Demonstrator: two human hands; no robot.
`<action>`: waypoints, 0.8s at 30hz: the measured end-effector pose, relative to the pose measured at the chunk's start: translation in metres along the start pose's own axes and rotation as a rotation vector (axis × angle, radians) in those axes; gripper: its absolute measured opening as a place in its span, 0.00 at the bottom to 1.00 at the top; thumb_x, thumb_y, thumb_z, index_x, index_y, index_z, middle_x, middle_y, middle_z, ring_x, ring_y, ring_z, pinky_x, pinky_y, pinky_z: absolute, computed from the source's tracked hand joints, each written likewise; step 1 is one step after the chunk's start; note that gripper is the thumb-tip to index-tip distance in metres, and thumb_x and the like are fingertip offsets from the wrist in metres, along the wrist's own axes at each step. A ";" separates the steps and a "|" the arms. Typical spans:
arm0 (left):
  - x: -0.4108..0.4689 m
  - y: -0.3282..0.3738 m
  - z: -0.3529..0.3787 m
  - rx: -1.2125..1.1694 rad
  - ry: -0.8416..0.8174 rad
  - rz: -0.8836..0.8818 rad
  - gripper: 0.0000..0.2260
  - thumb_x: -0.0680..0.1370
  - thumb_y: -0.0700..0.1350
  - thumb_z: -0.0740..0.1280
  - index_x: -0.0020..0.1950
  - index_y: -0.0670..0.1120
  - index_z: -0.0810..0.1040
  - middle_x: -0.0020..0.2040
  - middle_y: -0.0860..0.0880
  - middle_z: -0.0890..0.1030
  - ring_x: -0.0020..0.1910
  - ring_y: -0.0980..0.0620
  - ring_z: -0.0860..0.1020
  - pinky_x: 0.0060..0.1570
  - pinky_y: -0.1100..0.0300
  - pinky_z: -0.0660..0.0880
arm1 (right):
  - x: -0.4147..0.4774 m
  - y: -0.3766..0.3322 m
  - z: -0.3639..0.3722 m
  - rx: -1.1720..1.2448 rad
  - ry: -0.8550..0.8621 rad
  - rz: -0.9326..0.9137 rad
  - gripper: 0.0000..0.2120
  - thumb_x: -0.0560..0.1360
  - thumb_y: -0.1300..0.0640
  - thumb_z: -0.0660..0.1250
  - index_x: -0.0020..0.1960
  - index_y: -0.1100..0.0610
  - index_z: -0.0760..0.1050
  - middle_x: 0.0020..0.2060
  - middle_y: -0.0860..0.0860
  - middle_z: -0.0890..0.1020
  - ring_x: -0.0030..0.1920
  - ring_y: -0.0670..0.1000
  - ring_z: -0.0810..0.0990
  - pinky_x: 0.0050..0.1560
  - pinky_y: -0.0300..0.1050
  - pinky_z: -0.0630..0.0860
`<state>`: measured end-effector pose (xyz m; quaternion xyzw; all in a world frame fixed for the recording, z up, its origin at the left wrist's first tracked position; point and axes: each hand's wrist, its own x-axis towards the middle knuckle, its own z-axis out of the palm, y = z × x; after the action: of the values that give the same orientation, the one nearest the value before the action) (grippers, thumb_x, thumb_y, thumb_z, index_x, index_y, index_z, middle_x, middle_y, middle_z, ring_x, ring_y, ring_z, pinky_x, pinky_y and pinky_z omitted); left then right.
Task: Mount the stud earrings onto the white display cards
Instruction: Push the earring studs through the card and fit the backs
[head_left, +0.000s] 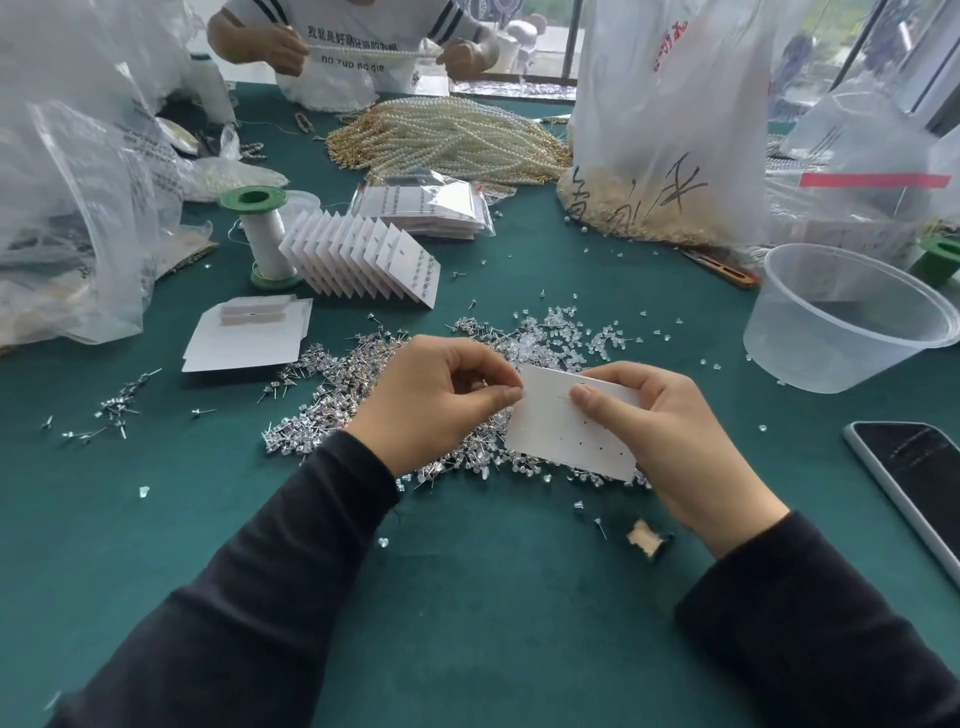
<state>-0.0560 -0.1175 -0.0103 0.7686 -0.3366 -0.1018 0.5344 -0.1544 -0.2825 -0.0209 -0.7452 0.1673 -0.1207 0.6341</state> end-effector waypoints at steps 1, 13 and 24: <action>0.000 0.000 0.001 0.026 0.004 0.008 0.07 0.69 0.37 0.73 0.37 0.49 0.80 0.32 0.55 0.79 0.31 0.58 0.74 0.34 0.66 0.73 | 0.000 0.000 0.000 -0.001 0.003 -0.005 0.03 0.71 0.56 0.71 0.43 0.55 0.81 0.38 0.54 0.83 0.35 0.50 0.79 0.35 0.47 0.75; -0.002 0.001 0.001 0.124 -0.043 0.057 0.02 0.69 0.38 0.73 0.39 0.45 0.82 0.35 0.48 0.81 0.36 0.44 0.78 0.39 0.56 0.75 | -0.001 -0.001 0.000 -0.032 0.028 -0.049 0.01 0.71 0.57 0.71 0.42 0.54 0.80 0.35 0.51 0.82 0.32 0.46 0.79 0.31 0.42 0.75; -0.001 0.001 0.004 0.150 -0.010 0.064 0.02 0.70 0.38 0.72 0.40 0.44 0.82 0.36 0.49 0.80 0.34 0.52 0.76 0.37 0.63 0.74 | -0.002 -0.004 0.001 -0.018 0.019 -0.038 0.01 0.72 0.58 0.70 0.42 0.55 0.80 0.36 0.52 0.82 0.32 0.47 0.78 0.31 0.41 0.75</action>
<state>-0.0595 -0.1199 -0.0114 0.7948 -0.3704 -0.0626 0.4766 -0.1558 -0.2803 -0.0172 -0.7527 0.1602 -0.1380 0.6235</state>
